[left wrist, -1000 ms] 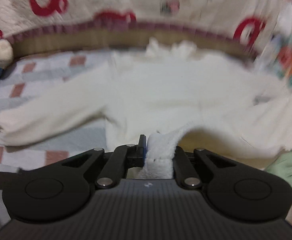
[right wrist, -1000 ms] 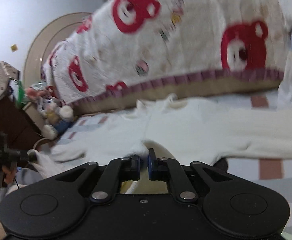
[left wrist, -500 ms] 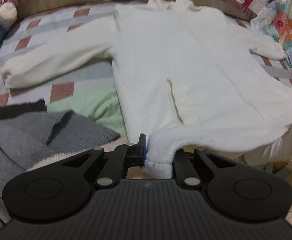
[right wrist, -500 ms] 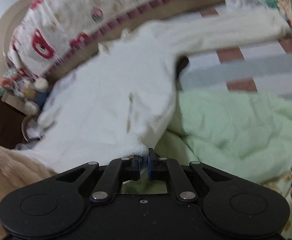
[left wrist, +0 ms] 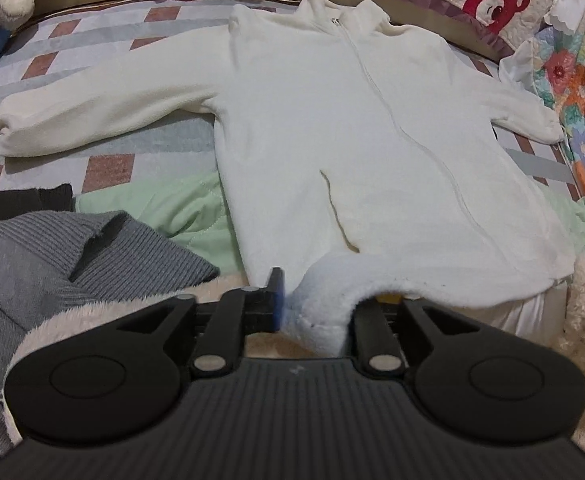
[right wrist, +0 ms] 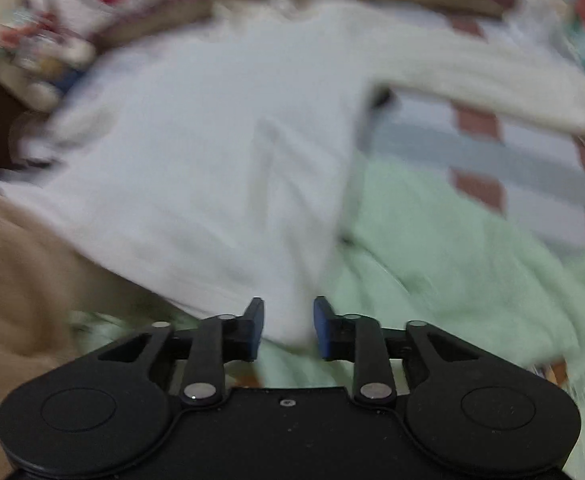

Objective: Fold clothes

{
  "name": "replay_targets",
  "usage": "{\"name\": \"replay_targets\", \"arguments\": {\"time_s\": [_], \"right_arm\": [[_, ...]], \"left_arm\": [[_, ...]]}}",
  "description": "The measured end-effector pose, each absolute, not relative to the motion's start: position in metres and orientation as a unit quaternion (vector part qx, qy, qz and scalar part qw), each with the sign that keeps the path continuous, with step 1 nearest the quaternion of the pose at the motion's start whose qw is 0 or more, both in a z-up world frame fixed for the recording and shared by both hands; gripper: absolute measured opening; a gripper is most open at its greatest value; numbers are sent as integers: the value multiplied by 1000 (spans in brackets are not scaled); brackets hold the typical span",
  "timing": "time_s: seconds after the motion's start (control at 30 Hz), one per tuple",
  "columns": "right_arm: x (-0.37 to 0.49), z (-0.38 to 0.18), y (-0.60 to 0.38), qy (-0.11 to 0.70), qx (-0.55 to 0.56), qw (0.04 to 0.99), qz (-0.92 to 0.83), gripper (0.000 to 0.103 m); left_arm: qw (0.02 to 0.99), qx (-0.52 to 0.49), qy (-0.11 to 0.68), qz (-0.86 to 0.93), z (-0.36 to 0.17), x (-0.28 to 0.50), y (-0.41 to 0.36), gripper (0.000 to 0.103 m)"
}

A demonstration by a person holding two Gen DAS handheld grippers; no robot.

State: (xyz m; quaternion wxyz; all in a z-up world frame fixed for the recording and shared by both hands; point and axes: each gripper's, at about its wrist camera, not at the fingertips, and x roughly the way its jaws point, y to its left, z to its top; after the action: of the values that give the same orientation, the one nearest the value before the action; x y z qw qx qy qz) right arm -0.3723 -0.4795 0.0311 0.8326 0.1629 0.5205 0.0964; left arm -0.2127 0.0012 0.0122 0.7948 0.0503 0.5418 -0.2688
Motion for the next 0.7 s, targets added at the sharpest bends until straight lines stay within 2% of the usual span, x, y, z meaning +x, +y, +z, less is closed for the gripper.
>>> {"name": "replay_targets", "arguments": {"time_s": [0.03,0.07,0.33,0.5,0.57,0.7], "right_arm": [[-367,45,-480,502,174,839,119,39],[-354,49,-474,494,180,839,140,41],[-230,54,-401,468,207,798,318,44],[-153,24,-300,500,267,655,500,44],[-137,10,-253,531,242,615,530,44],[-132,-17,-183,584,111,614,520,44]], "left_arm": [[795,55,540,-271,14,-214,1,41],[797,63,535,-275,17,-217,0,42],[815,57,503,-283,14,-197,-18,40],[801,34,531,-275,-9,-166,-32,33],[795,34,545,-266,-16,-159,-37,30],[796,46,541,-267,-15,-163,-38,25]]}}
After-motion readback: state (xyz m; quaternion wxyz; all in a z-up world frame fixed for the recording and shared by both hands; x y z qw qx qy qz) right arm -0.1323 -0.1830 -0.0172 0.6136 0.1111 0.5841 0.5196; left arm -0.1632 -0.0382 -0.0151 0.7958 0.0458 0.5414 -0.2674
